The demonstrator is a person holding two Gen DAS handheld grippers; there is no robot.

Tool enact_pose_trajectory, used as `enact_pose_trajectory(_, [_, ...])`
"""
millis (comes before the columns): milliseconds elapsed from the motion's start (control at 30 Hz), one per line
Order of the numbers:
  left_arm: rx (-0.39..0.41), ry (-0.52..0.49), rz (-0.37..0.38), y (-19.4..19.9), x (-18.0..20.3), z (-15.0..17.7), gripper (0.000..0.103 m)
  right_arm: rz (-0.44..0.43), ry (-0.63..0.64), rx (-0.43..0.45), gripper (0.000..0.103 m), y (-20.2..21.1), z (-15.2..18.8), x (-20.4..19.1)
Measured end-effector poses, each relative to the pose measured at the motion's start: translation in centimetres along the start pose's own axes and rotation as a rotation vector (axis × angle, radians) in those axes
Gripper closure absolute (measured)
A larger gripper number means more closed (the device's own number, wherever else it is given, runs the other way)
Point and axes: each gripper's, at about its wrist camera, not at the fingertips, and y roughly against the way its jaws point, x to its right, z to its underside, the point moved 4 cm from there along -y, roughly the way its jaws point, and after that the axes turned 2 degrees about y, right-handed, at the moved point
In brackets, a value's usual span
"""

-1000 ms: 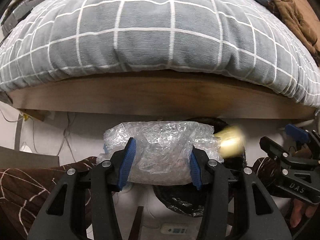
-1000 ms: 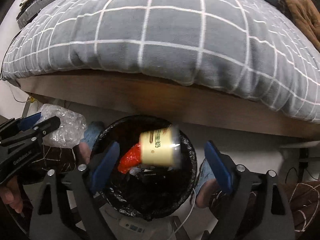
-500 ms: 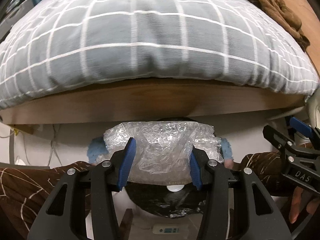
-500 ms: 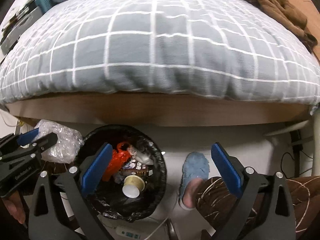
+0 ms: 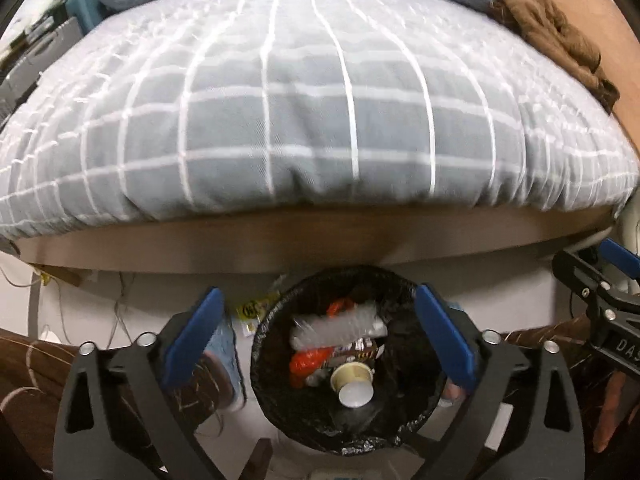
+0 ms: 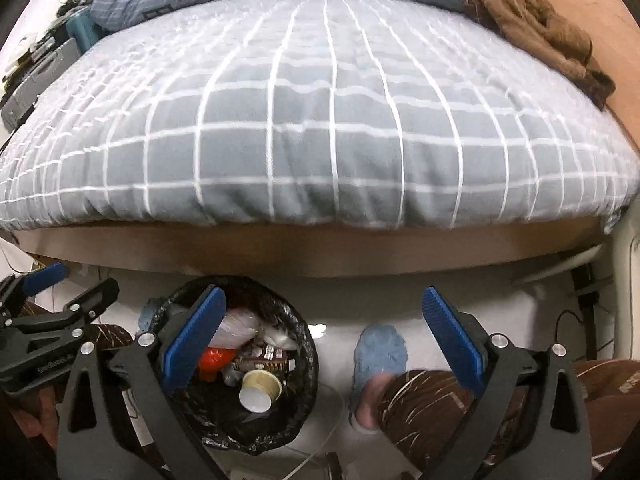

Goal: Collect trash

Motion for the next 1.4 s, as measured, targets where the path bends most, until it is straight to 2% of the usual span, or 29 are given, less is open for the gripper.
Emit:
enact_pose_trajectory(200, [0.115,0.007,-0.02,5.2,-0.9,-3.0,0.006,0.023,0.007,0.118,0.008,4.8,-3.4,-0.1])
enact_pose_trajectory(400, [0.201,0.016,-0.011,11.1,-1.2,-5.0,0.006,0.047,0.014,0.26,0.008,12.1,-5.9,-0.6])
enact_pose_trajectory(600, [0.278,0.014,0.006,17.2,-0.4,-5.3,0.006,0.041,0.002,0.339,0.008,17.5,-6.3,-0.9])
enact_pose_trajectory(733, [0.293,0.005,0.021,19.4,-0.2,-4.4,0.006,0.024,-0.01,0.353,0.008,19.5,-5.6,-1.3])
enact_pose_trajectory(900, [0.302,-0.004,0.03,20.8,0.0,-3.6,0.006,0.015,-0.007,0.352,0.008,20.4,-4.8,-1.5])
enact_pose_trajectory(1400, [0.296,0.006,0.037,20.2,0.0,-3.3,0.006,0.002,-0.015,0.317,0.008,18.9,-3.9,-1.5])
